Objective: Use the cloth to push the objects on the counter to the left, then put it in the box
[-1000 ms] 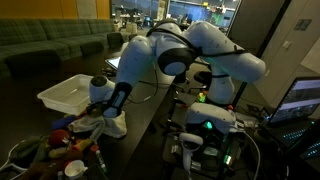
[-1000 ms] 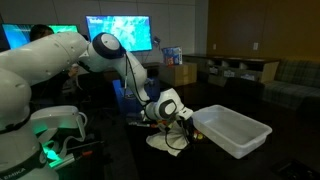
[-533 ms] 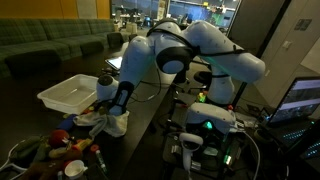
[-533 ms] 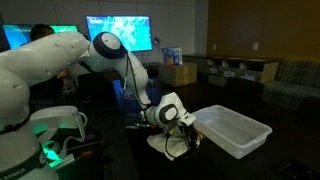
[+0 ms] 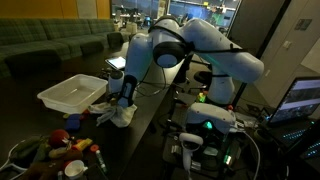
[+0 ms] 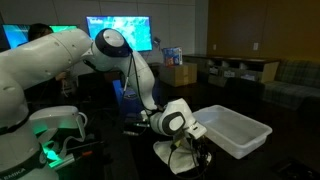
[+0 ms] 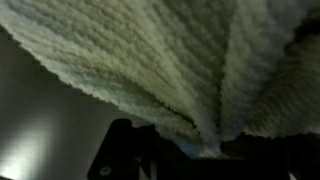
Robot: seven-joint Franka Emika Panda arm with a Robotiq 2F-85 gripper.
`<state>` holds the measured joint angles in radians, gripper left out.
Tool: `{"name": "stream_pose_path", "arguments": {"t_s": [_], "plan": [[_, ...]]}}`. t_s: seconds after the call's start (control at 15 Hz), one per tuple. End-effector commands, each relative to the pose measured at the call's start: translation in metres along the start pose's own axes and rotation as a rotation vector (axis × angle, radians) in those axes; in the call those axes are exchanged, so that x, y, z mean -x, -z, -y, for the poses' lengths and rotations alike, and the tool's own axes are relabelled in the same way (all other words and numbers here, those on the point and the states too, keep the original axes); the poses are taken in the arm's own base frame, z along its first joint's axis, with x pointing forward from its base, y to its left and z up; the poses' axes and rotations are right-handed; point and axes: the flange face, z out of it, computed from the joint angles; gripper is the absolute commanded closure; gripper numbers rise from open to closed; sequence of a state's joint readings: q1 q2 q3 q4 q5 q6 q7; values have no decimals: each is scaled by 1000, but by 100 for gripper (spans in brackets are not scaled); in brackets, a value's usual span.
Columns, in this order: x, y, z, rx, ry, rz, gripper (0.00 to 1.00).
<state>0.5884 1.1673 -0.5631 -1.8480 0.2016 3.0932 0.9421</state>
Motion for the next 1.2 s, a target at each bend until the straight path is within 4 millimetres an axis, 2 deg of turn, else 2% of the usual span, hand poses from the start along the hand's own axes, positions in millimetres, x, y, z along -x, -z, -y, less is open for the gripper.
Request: {"name": "stream_pose_path", "arguments": {"t_s": [0.0, 0.33, 0.67, 0.87, 1.13], "plan": [[-17, -21, -26, 34, 20, -4, 92], [-51, -34, -28, 38, 42, -37, 92], [-75, -40, -4, 19, 85, -98, 92], [-80, -37, 15, -22, 86, -102, 92], [-70, -31, 38, -71, 98, -93, 92]]}}
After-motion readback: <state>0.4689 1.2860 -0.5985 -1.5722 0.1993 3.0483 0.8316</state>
